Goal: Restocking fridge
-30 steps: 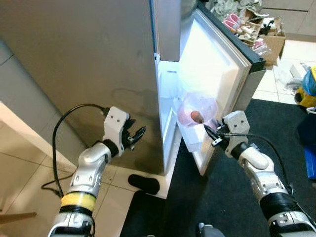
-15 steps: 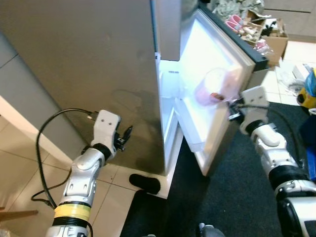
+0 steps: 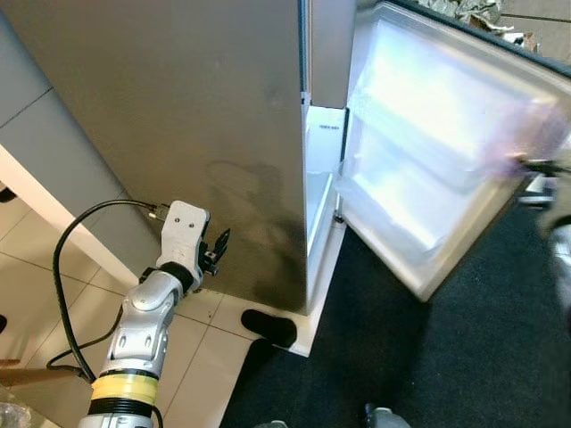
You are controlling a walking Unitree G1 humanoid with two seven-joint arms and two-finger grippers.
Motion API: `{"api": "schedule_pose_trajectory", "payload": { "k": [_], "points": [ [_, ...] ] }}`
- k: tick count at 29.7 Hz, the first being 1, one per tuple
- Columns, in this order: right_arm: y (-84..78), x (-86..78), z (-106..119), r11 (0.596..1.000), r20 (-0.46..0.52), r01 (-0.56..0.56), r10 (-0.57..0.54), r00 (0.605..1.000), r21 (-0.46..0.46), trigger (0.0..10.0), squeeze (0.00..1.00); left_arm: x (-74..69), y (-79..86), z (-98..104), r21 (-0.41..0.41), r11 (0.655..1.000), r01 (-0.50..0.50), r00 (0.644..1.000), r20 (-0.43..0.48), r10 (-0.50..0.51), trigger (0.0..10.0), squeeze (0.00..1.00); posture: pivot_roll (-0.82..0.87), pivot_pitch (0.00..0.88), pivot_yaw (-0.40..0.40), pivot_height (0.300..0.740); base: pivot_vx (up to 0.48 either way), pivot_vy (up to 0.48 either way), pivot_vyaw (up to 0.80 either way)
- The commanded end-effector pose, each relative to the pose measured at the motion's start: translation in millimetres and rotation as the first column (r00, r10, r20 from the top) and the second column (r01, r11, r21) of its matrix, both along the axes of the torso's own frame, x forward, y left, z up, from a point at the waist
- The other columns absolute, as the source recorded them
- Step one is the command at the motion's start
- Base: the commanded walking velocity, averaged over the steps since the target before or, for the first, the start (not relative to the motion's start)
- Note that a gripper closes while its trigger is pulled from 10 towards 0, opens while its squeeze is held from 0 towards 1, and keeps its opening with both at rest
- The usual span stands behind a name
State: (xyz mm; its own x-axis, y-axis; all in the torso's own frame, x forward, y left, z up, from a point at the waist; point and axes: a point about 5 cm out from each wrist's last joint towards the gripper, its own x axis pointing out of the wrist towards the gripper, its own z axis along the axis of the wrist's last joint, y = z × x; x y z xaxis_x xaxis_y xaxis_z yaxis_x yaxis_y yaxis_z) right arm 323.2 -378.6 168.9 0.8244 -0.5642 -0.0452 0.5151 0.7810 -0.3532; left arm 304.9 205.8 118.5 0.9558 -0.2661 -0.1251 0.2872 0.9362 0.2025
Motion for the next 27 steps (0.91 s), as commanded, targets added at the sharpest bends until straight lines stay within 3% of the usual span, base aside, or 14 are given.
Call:
{"api": "schedule_pose_trajectory", "payload": {
  "k": [1,4,6,9,12,14,16,17,18,19,22,27],
  "points": [
    [-7.7,-7.4,-2,1.000,0.019,0.025,-0.025,1.000,0.015,10.0,0.00,-2.1,3.1,-2,0.016,1.000,-0.011,1.000,-0.015,0.011,10.0,0.00,0.00,0.163,0.040,0.740,0.000,0.000,0.00],
    [8.3,-2.3,-8,0.994,0.053,-0.103,0.102,0.993,0.017,10.0,0.00,-1.0,-0.5,-3,0.006,1.000,-0.006,1.000,-0.019,0.006,10.0,0.00,-0.01,0.162,0.040,0.740,0.000,0.000,0.00],
    [8.3,-2.3,-8,0.994,0.053,-0.103,0.102,0.993,0.017,10.0,0.00,-1.0,-0.5,-3,0.006,1.000,-0.006,1.000,-0.019,0.006,10.0,0.00,-0.01,0.162,0.040,0.740,0.000,0.000,0.00],
    [58.1,5.7,-46,0.954,0.050,-0.283,0.279,0.959,0.103,10.0,0.00,-1.5,-5.7,-7,-0.015,1.000,-0.011,0.999,-0.036,0.010,10.0,0.00,-0.01,0.164,0.038,0.740,0.000,0.000,0.00],
    [111.3,-1.1,-92,0.899,0.008,-0.393,0.399,0.917,0.194,10.0,0.00,-5.2,-9.2,-14,-0.038,0.999,-0.023,0.998,-0.065,0.020,10.0,0.00,-0.01,0.164,0.036,0.740,0.000,0.000,0.00],
    [111.3,-1.1,-92,0.899,0.008,-0.393,0.399,0.917,0.194,10.0,0.00,-5.2,-9.2,-14,-0.038,0.999,-0.023,0.998,-0.065,0.020,10.0,0.00,-0.01,0.164,0.036,0.740,0.000,0.000,0.00],
    [141.5,-13.2,-120,0.865,-0.020,-0.431,0.450,0.893,0.258,10.0,0.00,-9.0,-8.3,-22,-0.071,0.996,-0.045,0.994,-0.100,0.038,10.0,0.00,-0.01,0.165,0.033,0.740,0.000,0.000,0.00],
    [141.5,-13.2,-120,0.865,-0.020,-0.431,0.450,0.893,0.258,10.0,0.00,-9.0,-8.3,-22,-0.071,0.996,-0.045,0.994,-0.100,0.038,10.0,0.00,-0.01,0.165,0.033,0.740,0.000,0.000,0.00],
    [164.3,-26.2,-140,0.836,-0.036,-0.466,0.496,0.868,0.290,10.0,0.00,-13.2,-5.5,-31,-0.087,0.993,-0.079,0.988,-0.136,0.066,10.0,0.00,-0.01,0.167,0.034,0.740,0.000,0.000,0.00],
    [172.6,-31.8,-146,0.826,-0.041,-0.481,0.514,0.857,0.295,10.0,0.00,-15.5,-3.9,-36,-0.085,0.992,-0.093,0.986,-0.149,0.079,10.0,0.00,-0.01,0.167,0.033,0.740,0.000,0.000,0.00],
    [178.6,-35.8,-150,0.817,-0.044,-0.494,0.529,0.848,0.299,10.0,0.00,-17.5,-2.7,-39,-0.079,0.992,-0.101,0.983,-0.159,0.088,10.0,0.00,-0.01,0.168,0.030,0.740,0.000,0.000,0.00],
    [209.3,-58.0,-163,0.756,-0.019,-0.576,0.611,0.792,0.310,10.0,0.00,-30.7,5.7,-67,-0.020,0.984,-0.177,0.963,-0.209,0.169,10.0,0.00,-0.02,0.170,0.021,0.740,0.000,0.000,0.00]
  ]
}}
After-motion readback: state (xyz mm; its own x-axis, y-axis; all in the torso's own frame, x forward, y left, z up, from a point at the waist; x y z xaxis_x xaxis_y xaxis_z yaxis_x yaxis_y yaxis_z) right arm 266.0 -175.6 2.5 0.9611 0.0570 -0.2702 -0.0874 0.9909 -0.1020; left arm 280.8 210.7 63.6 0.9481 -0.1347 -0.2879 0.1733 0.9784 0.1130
